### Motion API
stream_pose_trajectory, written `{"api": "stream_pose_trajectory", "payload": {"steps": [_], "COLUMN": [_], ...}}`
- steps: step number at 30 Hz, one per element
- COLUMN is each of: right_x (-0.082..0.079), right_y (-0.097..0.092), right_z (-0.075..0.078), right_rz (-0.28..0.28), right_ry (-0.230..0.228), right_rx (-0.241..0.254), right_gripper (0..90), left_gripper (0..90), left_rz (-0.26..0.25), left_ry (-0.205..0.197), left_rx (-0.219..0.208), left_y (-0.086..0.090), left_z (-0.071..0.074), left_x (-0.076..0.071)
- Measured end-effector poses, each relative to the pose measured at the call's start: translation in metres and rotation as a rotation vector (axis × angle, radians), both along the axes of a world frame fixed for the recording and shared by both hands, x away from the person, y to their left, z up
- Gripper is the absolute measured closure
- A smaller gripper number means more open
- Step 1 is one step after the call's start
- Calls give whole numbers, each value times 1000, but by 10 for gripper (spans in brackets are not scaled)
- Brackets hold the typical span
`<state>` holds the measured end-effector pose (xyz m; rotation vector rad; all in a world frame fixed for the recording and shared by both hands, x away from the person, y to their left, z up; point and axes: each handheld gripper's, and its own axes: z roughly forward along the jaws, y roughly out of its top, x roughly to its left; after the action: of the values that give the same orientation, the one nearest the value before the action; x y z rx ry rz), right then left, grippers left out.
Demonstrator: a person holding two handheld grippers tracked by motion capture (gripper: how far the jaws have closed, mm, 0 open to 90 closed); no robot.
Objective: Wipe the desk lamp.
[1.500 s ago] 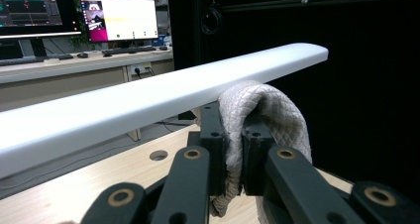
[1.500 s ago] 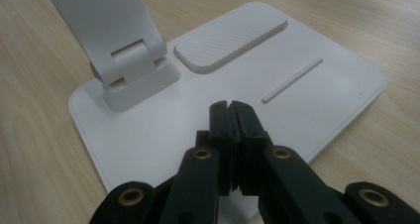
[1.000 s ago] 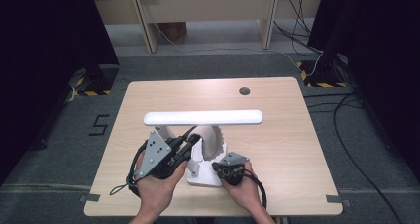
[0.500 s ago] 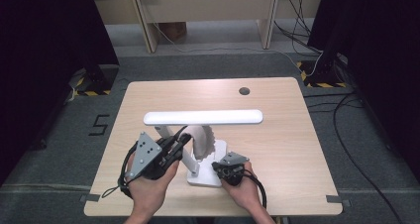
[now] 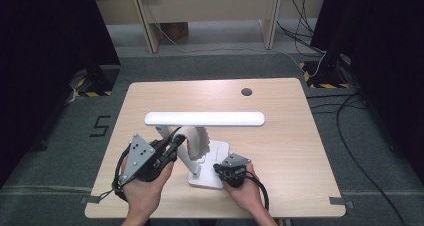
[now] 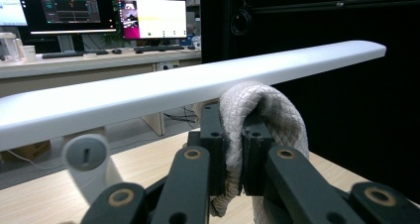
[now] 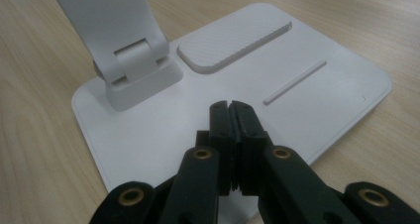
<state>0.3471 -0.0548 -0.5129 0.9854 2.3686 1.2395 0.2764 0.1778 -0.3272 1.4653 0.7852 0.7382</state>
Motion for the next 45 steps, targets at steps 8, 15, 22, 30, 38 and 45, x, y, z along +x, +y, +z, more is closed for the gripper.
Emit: {"api": "stream_pose_trajectory", "payload": {"steps": [8,15,22,30,38,45], "right_x": [0,0,0,0,0,0], "right_y": [0,0,0,0,0,0], "right_z": [0,0,0,0,0,0], "right_rz": [2,2,3,3,3,4], "right_ry": [-1,1,-1,0,-2,-1], "right_rx": [-1,0,-1,-1,-1,-2], "right_gripper": [887,887,887,887,887,887], "left_gripper": [835,835,835,835,835,835], "left_rz": [23,35,53,81,99,105], "left_ry": [5,10,10,12,22,31], "left_rx": [5,0,-6,-10,-27,-32], "left_y": [5,7,12,19,24,26], "left_z": [-3,-3,-4,-4,-4,-3], "left_x": [1,3,2,0,-2,-3]}}
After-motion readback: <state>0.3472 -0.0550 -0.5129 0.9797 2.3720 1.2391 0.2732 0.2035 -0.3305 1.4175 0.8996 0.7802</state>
